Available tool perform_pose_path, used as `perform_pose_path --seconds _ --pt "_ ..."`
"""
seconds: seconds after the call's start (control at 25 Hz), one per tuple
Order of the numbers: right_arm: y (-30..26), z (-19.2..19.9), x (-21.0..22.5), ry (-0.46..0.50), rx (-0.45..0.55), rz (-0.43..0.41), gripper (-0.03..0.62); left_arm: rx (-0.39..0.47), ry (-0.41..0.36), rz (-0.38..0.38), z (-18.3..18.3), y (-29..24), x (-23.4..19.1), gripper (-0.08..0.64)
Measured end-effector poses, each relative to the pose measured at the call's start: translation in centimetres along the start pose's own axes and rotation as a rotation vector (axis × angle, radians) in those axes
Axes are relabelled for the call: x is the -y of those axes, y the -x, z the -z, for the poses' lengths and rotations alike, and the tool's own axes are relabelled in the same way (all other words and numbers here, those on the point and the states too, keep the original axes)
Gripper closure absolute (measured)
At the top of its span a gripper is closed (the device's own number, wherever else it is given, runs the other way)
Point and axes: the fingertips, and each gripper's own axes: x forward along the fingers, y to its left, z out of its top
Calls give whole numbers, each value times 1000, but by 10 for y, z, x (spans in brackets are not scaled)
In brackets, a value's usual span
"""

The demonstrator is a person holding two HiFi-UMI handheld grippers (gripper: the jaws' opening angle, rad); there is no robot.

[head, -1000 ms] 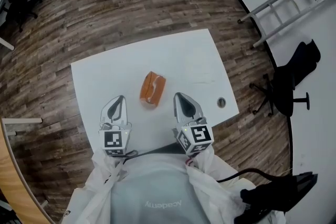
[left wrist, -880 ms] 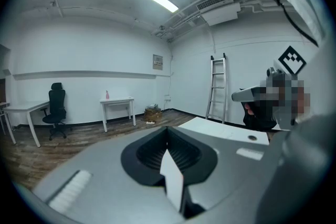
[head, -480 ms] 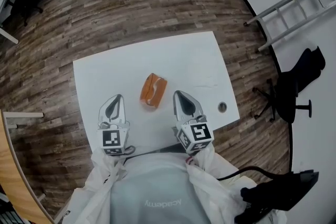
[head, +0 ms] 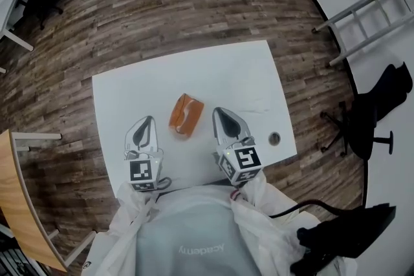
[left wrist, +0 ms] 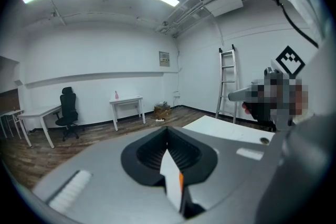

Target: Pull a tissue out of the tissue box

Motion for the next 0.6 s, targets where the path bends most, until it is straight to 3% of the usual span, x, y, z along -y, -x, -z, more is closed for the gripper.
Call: perform_pose_path --seconds 0.6 --pt "0 1 3 -9 22 -22 592 -99 -14 -18 18 7 -1 560"
